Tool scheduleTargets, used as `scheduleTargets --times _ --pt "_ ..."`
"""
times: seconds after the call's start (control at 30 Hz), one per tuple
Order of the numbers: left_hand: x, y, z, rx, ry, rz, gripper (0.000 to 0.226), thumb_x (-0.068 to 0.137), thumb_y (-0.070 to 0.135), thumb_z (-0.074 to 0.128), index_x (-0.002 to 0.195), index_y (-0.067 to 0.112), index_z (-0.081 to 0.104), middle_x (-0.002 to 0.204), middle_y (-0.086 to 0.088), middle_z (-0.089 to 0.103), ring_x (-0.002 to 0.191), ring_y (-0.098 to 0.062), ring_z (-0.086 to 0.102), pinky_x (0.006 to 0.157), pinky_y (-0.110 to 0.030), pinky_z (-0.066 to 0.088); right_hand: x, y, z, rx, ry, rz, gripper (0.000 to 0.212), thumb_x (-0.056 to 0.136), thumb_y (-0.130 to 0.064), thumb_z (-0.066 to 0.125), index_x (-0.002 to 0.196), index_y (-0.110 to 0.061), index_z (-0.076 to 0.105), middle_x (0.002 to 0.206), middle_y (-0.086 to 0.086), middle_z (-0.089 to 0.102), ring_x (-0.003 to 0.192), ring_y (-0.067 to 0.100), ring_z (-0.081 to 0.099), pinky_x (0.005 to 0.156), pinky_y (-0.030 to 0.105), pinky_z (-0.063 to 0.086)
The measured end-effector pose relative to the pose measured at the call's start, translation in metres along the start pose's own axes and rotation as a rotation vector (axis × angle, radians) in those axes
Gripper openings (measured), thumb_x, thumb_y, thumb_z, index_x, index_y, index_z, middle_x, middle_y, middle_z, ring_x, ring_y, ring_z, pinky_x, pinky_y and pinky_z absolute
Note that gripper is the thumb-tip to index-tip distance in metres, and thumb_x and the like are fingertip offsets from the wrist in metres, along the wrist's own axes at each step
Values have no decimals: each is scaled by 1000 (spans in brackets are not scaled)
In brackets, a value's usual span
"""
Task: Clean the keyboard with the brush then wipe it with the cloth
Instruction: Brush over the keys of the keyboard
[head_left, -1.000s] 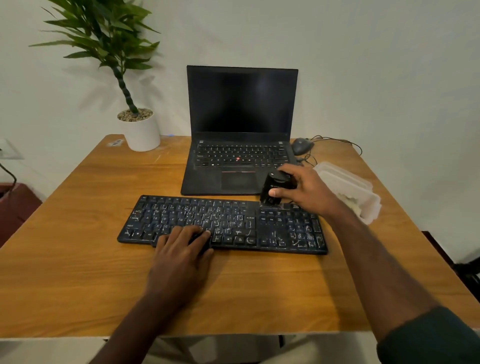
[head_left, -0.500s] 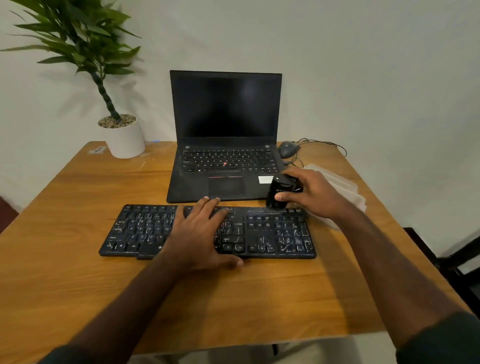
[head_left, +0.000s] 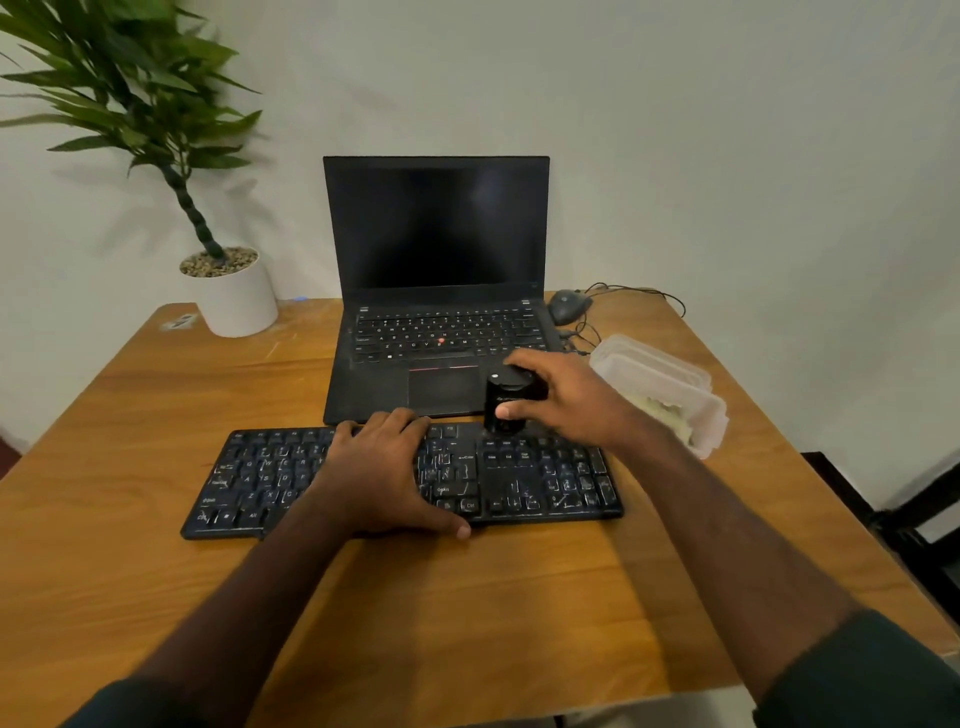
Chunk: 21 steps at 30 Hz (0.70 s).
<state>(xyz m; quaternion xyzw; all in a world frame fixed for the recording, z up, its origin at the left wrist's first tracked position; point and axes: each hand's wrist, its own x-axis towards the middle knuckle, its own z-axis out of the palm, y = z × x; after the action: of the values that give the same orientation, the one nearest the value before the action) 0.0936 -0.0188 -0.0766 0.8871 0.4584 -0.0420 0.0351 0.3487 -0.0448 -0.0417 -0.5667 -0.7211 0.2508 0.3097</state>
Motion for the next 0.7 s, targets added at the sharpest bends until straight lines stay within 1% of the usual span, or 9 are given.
scheduleTargets --times 0.1,0.17,0.23,0.3,0.43,0.5,0.57,0.6,0.7 --pt "3 -2 -2 3 -17 3 147 38 108 41 155 23 20 157 5 26 142 -17 25 119 -52 19 0 6 -15 -1 16 50 32 84 -25 80 112 -23 64 104 -7 70 101 9 67 91 41 58" --pt "5 -2 -3 0 -23 5 147 37 107 41 155 23 20 155 5 27 141 -17 26 118 -53 20 1 4 -10 54 38 67 31 85 -23 80 112 -22 65 104 -7 70 100 10 67 88 36 59" --pt "8 -1 -4 5 -30 14 146 37 107 43 155 22 21 155 4 27 141 -18 26 117 -54 20 5 -2 7 102 49 65 32 86 -22 79 114 -21 64 103 -7 69 97 9 67 81 27 60" --pt "8 0 -6 7 -46 18 145 38 106 45 154 22 21 155 3 27 141 -19 26 117 -56 20 12 -8 26 112 68 33 31 86 -22 79 113 -22 64 100 -9 67 92 4 66 74 19 57" --pt "7 0 -7 -9 -55 7 145 40 104 49 155 22 19 157 2 24 143 -19 24 118 -55 17 16 -14 31 76 64 12 32 87 -26 78 114 -25 62 100 -12 67 92 0 65 73 17 54" --pt "7 -1 -6 -15 -53 7 145 39 104 48 155 23 18 157 3 24 143 -19 23 119 -56 16 10 -8 12 1 16 43 35 86 -27 78 117 -22 63 103 -11 68 97 1 65 83 22 56" --pt "8 -1 -5 -30 -55 10 145 39 104 49 155 23 18 157 3 26 143 -19 24 119 -56 16 3 2 -11 -14 -7 110 36 85 -26 79 116 -20 64 106 -6 70 101 8 66 92 36 56" --pt "8 -2 -5 -36 -51 11 146 38 104 49 155 23 18 156 4 26 143 -19 25 119 -57 17 -1 4 -19 -18 -3 127 36 84 -24 80 116 -19 65 106 -5 70 101 11 67 93 39 56" --pt "8 -1 -4 -50 -48 12 146 39 103 51 155 22 19 156 4 27 142 -19 25 118 -58 18 -4 6 -23 7 30 128 33 84 -21 81 113 -20 66 104 -4 71 98 11 68 88 36 57"
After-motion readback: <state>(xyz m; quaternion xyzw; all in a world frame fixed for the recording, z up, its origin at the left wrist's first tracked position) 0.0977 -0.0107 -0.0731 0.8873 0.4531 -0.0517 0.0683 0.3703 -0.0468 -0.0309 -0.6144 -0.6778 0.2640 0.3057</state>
